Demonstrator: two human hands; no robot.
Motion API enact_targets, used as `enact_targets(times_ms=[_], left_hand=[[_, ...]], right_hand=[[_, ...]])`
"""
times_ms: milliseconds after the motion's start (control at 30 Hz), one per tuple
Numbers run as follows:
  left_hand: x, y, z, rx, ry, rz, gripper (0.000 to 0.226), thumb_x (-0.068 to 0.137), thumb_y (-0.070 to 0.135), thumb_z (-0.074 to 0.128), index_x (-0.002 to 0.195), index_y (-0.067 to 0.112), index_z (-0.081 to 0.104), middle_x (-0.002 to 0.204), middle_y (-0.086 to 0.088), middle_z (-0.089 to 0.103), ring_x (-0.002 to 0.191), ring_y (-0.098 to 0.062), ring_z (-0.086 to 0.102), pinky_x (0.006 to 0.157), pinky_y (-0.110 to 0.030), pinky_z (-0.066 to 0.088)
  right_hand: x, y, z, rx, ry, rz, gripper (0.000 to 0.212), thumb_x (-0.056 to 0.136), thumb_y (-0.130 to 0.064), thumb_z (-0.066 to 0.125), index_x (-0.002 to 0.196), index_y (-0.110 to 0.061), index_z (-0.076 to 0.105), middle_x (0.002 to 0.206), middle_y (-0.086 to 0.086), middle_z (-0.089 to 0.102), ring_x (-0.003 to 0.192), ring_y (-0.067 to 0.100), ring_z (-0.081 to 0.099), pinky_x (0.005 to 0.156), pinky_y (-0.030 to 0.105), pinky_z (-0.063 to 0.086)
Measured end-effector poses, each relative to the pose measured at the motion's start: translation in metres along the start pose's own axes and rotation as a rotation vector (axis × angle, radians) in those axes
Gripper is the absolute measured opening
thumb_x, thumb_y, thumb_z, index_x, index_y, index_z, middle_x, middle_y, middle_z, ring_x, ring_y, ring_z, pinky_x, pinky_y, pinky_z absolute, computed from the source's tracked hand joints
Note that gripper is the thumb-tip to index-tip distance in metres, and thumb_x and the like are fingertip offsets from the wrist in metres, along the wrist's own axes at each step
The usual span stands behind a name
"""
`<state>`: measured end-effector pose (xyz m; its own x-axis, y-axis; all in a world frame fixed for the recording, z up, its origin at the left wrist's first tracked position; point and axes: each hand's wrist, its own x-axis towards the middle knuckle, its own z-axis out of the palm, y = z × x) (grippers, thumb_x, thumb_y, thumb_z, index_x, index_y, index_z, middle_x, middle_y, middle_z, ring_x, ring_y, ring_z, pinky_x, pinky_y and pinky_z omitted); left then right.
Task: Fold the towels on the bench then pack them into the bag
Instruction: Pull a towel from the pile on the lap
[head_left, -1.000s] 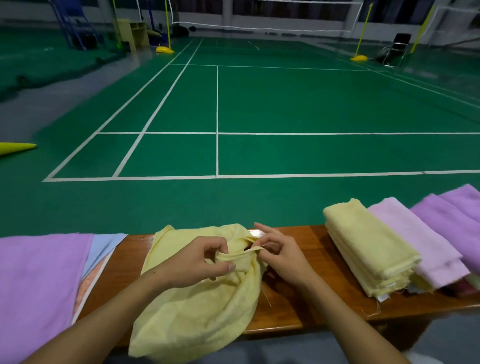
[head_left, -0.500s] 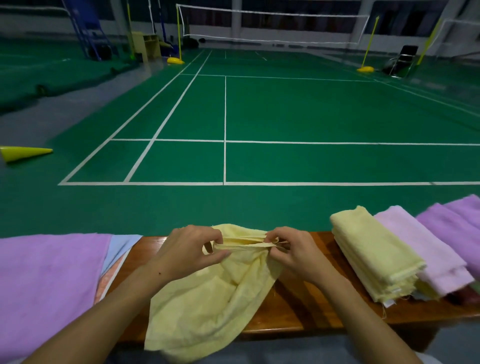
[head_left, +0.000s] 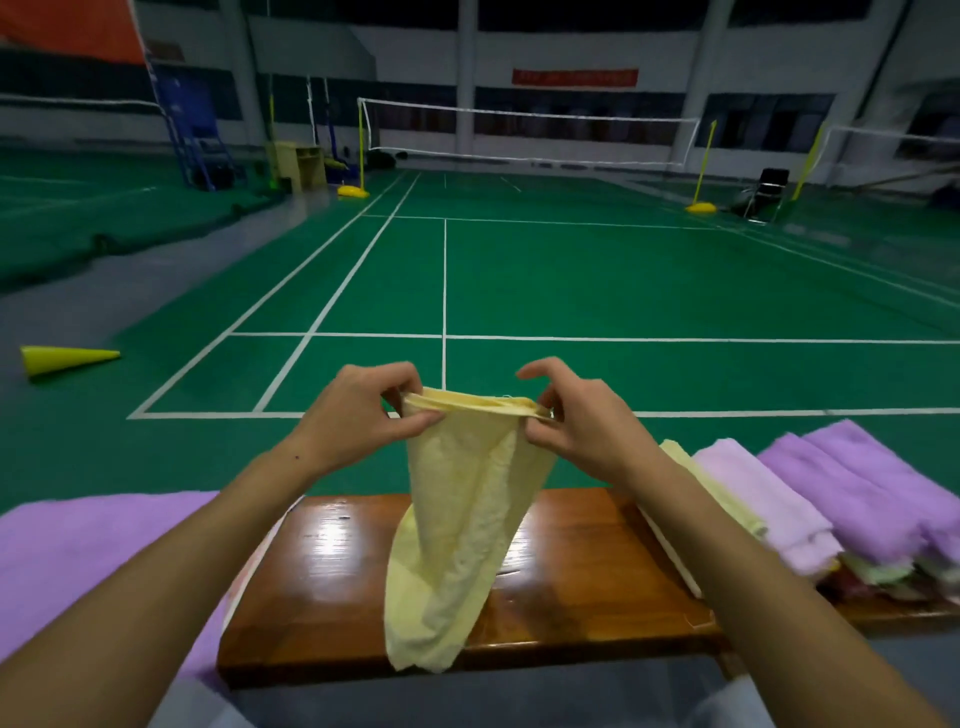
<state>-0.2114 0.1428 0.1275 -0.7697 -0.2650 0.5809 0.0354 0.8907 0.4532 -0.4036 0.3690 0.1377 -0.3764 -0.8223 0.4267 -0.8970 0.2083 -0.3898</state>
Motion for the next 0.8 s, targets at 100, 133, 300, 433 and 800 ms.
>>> enact_targets(times_ms=[100, 133, 300, 433, 800], left_hand=[[0.005, 0.016, -0.016, -0.138, 0.034, -0.031, 0.027, 0.080, 0.039, 0.081, 0.080, 0.022, 0.061, 0.068, 0.009, 0.060, 0.061, -0.003, 0.051, 0.058, -0.027, 0.045], [0.006, 0.022, -0.020, -0.195, 0.033, -0.049, 0.026, 0.081, 0.033, 0.082, 0.082, 0.020, 0.060, 0.068, 0.006, 0.059, 0.061, -0.006, 0.050, 0.059, -0.028, 0.043], [0.001, 0.063, -0.038, -0.506, 0.023, -0.112, 0.028, 0.089, -0.002, 0.077, 0.101, 0.004, 0.053, 0.082, -0.017, 0.071, 0.073, -0.019, 0.061, 0.069, -0.031, 0.052], [-0.009, 0.092, -0.053, -0.616, 0.051, -0.125, 0.034, 0.090, -0.006, 0.072, 0.117, -0.001, 0.052, 0.082, -0.008, 0.076, 0.074, -0.017, 0.068, 0.066, -0.031, 0.059], [-0.005, 0.068, -0.030, -0.606, 0.037, -0.281, 0.023, 0.095, 0.005, 0.071, 0.115, 0.004, 0.060, 0.077, -0.007, 0.075, 0.066, -0.015, 0.064, 0.060, -0.034, 0.058]], right_hand=[[0.002, -0.017, -0.022, 0.051, 0.065, -0.008, 0.033, 0.075, -0.040, 0.066, 0.102, -0.024, 0.076, 0.072, -0.019, 0.060, 0.065, 0.004, 0.053, 0.065, 0.032, 0.045], [0.001, -0.022, -0.028, 0.094, 0.079, -0.005, 0.029, 0.074, -0.039, 0.064, 0.094, -0.022, 0.076, 0.071, -0.016, 0.063, 0.066, 0.005, 0.056, 0.065, 0.034, 0.047], [-0.015, -0.038, -0.050, 0.316, 0.128, 0.056, 0.017, 0.088, -0.028, 0.067, 0.093, -0.012, 0.068, 0.083, -0.002, 0.068, 0.071, 0.010, 0.057, 0.068, 0.032, 0.048], [-0.037, -0.039, -0.062, 0.426, 0.146, 0.048, 0.006, 0.095, -0.020, 0.074, 0.098, -0.014, 0.072, 0.087, 0.003, 0.072, 0.073, 0.008, 0.058, 0.068, 0.034, 0.048], [-0.023, -0.013, -0.030, 0.643, 0.194, 0.183, 0.010, 0.090, -0.019, 0.082, 0.093, -0.015, 0.073, 0.072, -0.003, 0.069, 0.062, 0.007, 0.058, 0.055, 0.023, 0.046]])
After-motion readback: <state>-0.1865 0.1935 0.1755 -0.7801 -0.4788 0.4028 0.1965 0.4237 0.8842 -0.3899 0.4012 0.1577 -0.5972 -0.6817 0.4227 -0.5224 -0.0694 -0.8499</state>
